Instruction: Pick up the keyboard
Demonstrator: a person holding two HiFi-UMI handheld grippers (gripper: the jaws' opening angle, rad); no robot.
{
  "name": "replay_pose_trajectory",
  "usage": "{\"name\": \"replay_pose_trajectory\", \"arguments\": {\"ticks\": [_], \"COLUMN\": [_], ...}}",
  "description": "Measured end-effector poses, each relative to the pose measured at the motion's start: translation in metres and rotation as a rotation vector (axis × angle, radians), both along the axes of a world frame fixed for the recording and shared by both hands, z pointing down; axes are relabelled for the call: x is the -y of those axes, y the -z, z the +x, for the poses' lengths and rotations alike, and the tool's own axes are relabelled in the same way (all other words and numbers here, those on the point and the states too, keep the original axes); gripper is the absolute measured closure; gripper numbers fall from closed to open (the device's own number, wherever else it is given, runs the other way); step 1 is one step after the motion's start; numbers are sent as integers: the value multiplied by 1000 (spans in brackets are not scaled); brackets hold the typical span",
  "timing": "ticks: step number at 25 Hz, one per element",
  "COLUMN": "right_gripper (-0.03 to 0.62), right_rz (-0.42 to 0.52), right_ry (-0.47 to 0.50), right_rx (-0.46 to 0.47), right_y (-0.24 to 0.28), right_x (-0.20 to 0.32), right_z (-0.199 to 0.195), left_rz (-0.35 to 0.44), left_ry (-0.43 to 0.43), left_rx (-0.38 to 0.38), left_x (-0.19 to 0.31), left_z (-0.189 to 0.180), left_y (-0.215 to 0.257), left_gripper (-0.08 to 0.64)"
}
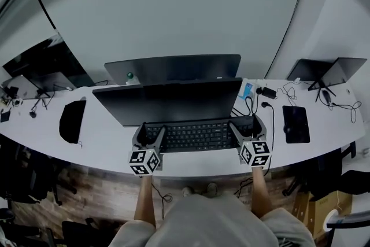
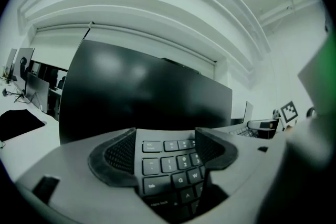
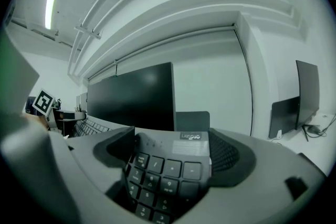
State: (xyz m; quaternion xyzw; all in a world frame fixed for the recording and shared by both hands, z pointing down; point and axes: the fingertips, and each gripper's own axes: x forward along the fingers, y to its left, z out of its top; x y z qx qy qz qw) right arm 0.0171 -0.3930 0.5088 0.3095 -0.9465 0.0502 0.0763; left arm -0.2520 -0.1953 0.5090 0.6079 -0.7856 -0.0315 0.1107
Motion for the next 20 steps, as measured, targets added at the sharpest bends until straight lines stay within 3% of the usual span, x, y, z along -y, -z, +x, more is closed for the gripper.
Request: {"name": "replay_pose_trajectory", "arguments": {"ticks": [20], "right_gripper": [172], "right_rz": [67], "right_ry": [16], "right_rx": [62], "right_y": [38], "right_x": [2], "right_z": [-8], "left_rz": [69], "left_ry": [22], "left_rx": [65], "left_x": [-1], "left_z": [-6], "left_y": [43], "left_gripper": [235]}}
